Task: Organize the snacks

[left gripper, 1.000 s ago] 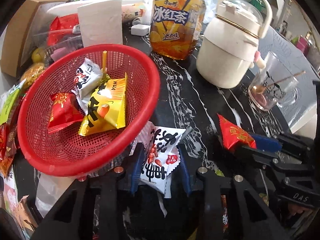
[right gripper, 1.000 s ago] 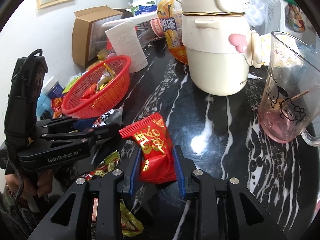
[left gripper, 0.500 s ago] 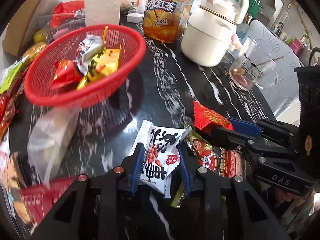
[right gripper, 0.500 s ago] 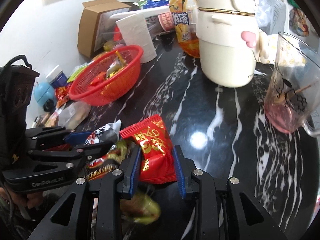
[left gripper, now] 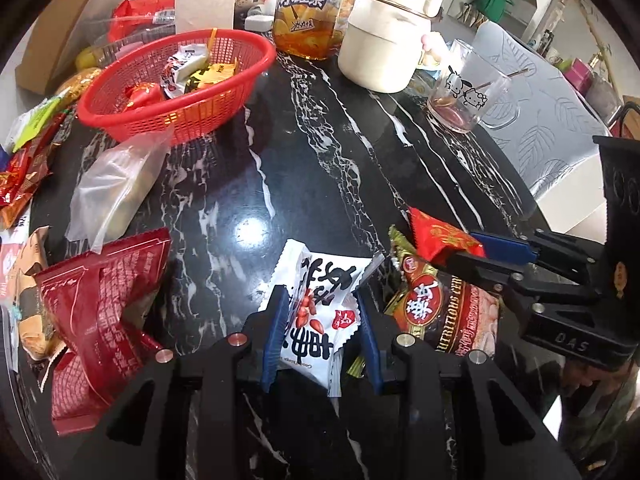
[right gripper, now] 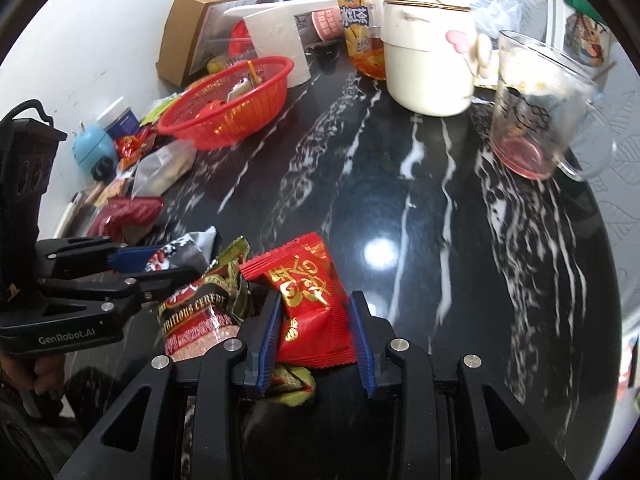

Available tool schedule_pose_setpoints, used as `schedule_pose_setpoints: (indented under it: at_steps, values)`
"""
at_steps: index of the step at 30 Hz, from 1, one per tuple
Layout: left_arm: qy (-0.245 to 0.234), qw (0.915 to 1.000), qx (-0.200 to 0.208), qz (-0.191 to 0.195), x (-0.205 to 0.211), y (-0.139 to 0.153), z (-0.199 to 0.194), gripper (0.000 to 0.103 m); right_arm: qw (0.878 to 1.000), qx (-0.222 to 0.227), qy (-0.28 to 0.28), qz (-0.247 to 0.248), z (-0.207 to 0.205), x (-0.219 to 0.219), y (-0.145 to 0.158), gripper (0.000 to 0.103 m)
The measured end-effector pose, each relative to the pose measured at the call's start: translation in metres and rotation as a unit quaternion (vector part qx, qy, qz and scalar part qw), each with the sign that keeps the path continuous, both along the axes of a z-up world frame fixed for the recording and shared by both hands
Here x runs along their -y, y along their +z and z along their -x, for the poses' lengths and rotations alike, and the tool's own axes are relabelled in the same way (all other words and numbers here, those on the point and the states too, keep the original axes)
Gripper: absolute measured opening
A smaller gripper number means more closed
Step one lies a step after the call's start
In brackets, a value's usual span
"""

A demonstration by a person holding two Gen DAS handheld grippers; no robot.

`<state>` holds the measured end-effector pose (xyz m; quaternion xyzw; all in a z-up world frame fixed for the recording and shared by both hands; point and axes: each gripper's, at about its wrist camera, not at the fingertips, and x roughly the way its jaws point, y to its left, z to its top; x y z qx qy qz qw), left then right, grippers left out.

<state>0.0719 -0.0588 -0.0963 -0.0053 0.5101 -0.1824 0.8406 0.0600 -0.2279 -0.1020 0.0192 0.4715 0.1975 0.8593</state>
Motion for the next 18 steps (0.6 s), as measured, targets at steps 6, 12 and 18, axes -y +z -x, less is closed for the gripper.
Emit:
schedule_pose_setpoints:
  at_steps: [6, 12, 18]
  values:
    - [0.013, 0.9994, 0.013, -0.03, 0.0027, -0.0045, -0.0035, 0.054, 1.0, -0.002, -0.004, 0.018, 0.0028, 0.0022, -0.0023, 0.042]
    - [0.023, 0.998, 0.035, -0.048, 0.0013, -0.0067, -0.0074, 0.072, 0.999, 0.003, -0.017, 0.04, -0.0007, 0.0042, -0.0041, 0.061]
    - [0.019, 0.998, 0.033, -0.05, 0.0, -0.0059, -0.006, 0.072, 0.999, 0.005, -0.017, 0.048, -0.001, 0.0022, -0.0043, 0.064]
